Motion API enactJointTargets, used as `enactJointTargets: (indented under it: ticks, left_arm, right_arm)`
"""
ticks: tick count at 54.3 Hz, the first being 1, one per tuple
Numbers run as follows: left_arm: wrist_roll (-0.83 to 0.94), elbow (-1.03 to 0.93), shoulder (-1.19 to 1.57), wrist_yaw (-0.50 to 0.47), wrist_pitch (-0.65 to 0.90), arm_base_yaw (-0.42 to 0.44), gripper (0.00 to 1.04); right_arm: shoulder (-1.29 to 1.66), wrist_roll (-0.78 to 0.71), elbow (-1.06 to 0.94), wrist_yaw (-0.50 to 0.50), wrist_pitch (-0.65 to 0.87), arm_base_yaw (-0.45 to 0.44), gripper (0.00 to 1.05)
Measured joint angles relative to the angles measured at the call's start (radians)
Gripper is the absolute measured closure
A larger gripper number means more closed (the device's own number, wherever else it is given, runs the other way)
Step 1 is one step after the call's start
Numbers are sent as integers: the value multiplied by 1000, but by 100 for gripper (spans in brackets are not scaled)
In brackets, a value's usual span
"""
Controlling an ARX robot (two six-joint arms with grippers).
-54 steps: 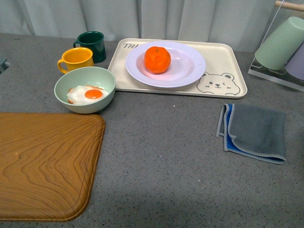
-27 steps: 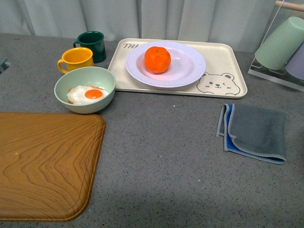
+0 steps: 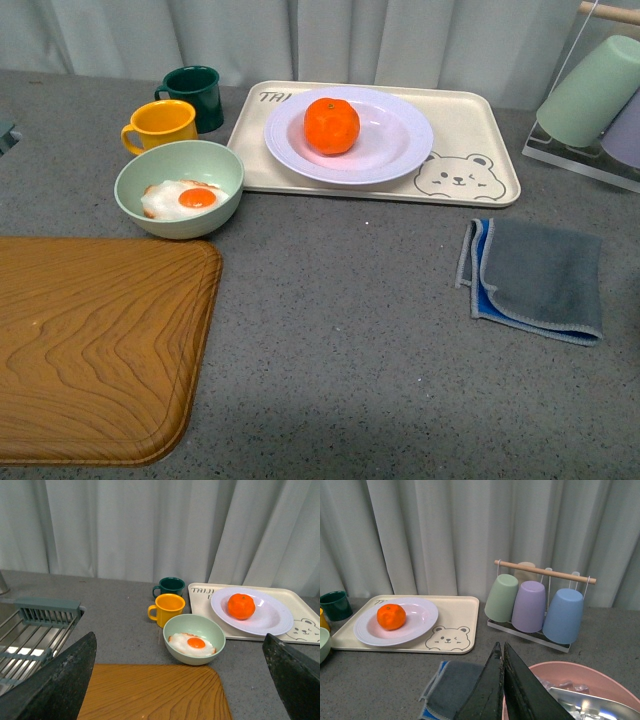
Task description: Place orange and plate with both arms
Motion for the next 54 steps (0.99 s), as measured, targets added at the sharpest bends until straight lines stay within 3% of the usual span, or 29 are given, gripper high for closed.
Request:
enactJointTargets:
  ticks: [7,10,30,37,54]
  left_arm:
    - [0,0,0,0,0,0,7]
    - [0,0,0,0,0,0,7]
    - [0,0,0,0,0,0,7]
    - [0,0,0,0,0,0,7]
    - [0,0,0,0,0,0,7]
  right_arm:
    - [0,0,0,0,-2,0,104]
    - [0,-1,0,0,-2,0,97]
    - [-1,-1,0,0,-2,0,35]
    - [-1,0,0,0,-2,0,8]
    - [-1,0,0,0,-2,0,9]
